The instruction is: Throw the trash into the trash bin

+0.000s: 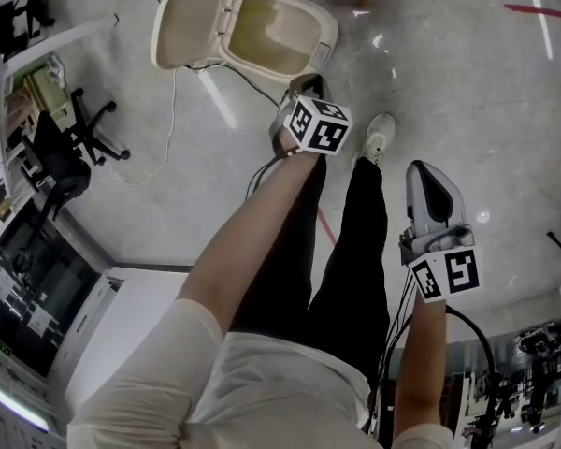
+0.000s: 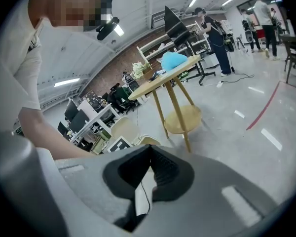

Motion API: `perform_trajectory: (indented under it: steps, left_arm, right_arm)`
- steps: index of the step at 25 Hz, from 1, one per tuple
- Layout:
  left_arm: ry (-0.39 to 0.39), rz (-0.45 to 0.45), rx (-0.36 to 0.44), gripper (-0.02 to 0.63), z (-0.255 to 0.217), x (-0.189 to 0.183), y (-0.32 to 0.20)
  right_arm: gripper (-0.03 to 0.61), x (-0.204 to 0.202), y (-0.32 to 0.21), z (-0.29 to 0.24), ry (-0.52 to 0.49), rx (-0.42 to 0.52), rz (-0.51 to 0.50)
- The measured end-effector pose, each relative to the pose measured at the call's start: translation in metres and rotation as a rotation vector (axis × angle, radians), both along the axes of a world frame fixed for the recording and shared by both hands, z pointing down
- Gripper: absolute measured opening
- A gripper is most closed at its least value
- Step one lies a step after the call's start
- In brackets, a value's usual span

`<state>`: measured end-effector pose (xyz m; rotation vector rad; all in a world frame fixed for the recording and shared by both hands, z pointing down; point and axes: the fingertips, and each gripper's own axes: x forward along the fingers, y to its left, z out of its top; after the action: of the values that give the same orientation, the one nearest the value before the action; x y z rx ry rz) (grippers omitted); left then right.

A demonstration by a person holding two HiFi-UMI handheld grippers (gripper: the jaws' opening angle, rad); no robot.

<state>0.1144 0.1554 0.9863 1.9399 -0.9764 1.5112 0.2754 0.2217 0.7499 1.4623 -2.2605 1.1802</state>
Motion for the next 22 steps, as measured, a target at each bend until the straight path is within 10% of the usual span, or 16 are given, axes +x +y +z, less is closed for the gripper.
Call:
perform_trajectory:
  steps: [22]
  left_arm:
    - [0.269, -0.127, 0.123, 0.003, -0.129, -0.027, -0.002]
  right_arm:
    - [0.002, -0.056, 0.001, -0.065, 0.059, 0.051, -0.113]
